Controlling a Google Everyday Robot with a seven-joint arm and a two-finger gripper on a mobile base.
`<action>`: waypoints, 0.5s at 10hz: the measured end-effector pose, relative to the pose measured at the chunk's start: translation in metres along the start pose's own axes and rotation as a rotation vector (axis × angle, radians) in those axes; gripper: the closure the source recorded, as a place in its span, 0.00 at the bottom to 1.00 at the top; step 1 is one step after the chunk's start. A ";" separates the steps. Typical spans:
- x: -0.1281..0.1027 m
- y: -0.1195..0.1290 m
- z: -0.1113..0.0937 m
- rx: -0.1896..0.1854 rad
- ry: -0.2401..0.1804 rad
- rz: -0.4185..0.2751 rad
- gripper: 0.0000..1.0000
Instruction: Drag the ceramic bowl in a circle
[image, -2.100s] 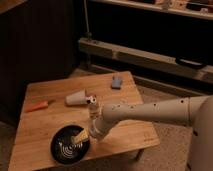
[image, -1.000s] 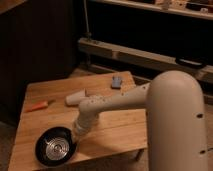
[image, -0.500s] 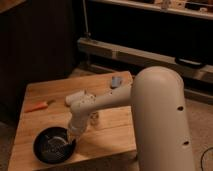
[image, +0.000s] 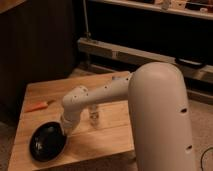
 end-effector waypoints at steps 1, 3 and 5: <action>0.004 -0.010 -0.004 0.011 -0.004 0.016 1.00; 0.022 -0.037 -0.010 0.032 -0.007 0.068 1.00; 0.033 -0.066 -0.021 0.060 -0.019 0.134 1.00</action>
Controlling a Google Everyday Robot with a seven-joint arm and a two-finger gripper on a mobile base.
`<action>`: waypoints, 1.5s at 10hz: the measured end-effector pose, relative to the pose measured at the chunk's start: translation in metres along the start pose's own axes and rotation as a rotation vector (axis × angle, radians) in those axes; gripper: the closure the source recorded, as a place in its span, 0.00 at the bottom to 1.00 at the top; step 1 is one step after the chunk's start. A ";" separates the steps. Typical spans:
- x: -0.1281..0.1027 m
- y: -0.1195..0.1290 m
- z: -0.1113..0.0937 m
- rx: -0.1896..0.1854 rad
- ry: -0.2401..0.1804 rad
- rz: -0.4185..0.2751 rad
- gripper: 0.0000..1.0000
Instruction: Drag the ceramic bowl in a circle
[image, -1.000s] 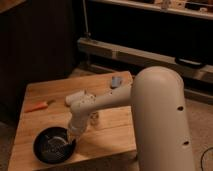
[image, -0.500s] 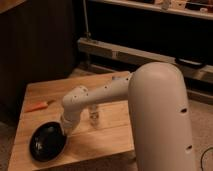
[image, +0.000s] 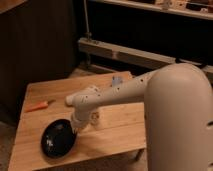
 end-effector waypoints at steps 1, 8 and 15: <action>-0.003 -0.011 -0.004 0.012 -0.009 0.023 1.00; -0.023 -0.060 -0.031 0.106 -0.057 0.153 1.00; 0.059 -0.068 -0.074 0.151 0.000 0.204 1.00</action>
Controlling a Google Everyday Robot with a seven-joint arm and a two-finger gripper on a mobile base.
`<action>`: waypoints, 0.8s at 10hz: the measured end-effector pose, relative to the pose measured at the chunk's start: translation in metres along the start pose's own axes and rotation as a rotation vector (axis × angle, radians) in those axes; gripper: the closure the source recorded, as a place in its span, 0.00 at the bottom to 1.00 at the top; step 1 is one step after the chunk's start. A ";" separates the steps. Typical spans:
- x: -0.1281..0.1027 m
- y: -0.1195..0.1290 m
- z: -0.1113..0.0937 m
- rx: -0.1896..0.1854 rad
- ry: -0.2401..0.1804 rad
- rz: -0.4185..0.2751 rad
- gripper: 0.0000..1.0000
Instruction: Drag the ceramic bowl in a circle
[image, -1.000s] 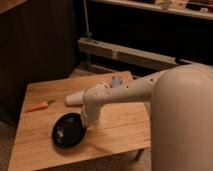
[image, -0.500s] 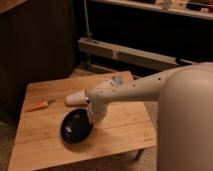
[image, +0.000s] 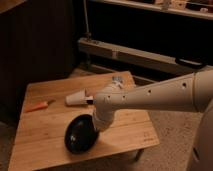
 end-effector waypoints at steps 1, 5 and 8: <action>0.010 -0.006 0.017 0.013 0.039 0.005 1.00; 0.043 -0.007 0.050 0.004 0.140 -0.026 1.00; 0.063 0.044 0.059 -0.026 0.204 -0.186 1.00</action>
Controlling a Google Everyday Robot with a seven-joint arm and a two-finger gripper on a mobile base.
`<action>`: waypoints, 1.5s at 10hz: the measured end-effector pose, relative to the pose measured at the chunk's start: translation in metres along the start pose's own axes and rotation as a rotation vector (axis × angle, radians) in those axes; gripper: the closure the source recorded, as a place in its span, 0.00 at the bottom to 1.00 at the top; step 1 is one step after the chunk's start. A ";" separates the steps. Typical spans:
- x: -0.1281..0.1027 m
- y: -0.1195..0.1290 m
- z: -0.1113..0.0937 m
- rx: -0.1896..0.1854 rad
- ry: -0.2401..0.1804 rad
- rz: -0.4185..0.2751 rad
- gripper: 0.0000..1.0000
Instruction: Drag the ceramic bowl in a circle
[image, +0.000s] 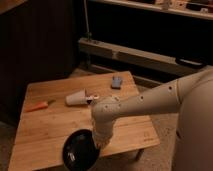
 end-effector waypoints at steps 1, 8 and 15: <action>-0.004 0.020 0.007 -0.002 0.024 -0.052 1.00; -0.091 0.077 0.045 -0.048 0.034 -0.166 1.00; -0.120 0.017 -0.003 -0.078 -0.173 0.003 1.00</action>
